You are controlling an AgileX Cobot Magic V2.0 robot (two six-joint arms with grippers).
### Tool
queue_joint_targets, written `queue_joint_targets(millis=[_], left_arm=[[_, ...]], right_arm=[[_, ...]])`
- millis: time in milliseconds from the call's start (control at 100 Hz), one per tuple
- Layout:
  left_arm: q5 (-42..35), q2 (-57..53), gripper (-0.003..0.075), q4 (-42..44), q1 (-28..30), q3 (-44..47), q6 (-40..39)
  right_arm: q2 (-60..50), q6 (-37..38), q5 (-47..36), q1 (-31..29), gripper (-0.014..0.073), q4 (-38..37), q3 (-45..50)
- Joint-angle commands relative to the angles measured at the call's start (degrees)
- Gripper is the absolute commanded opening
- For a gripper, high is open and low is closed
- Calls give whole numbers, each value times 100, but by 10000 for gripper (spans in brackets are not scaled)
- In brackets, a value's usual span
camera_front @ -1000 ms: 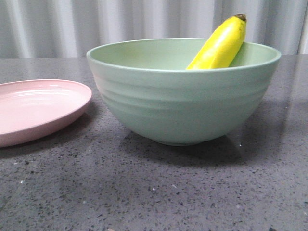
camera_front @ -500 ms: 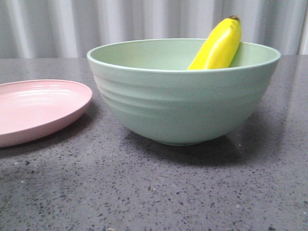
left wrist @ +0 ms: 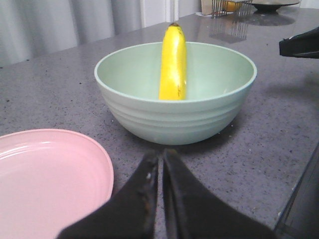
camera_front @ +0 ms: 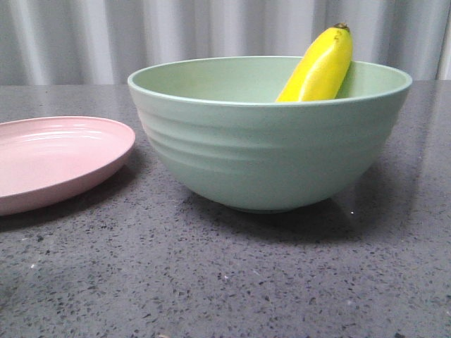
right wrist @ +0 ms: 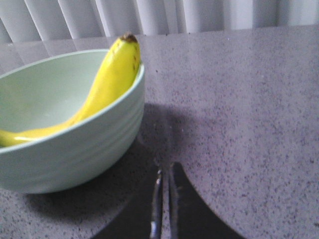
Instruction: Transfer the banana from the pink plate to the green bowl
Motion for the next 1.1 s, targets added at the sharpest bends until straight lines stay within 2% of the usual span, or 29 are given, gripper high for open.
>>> queue_joint_targets(millis=[0, 200, 370, 490, 650, 810, 940, 1090], left_arm=[[-497, 24, -20, -18, -45, -85, 12], [-597, 24, -20, -18, -45, -60, 12], [-1826, -70, -20, 121, 124, 209, 12], [-2256, -564, -20, 153, 502, 545, 12], [-2612, -1201, -20, 153, 1482, 1090, 12], [-2592, -1834, -20, 153, 2609, 1538, 12], [-1900, -2131, -20, 153, 3394, 1527, 12], [-778, -2402, -20, 153, 3949, 1527, 12]], right_arm=[[37, -48, -492, -8, -70, -62, -70], [37, -48, -398, -8, -70, -62, -48], [37, -48, -398, -8, -70, -62, -48], [37, -48, -398, -8, -70, -62, -48], [37, -48, -398, -8, -70, -62, -48], [37, -48, -398, -8, -70, -62, -48], [37, -48, -398, -8, -70, -62, -48], [37, -48, -398, -8, -70, -62, -48]])
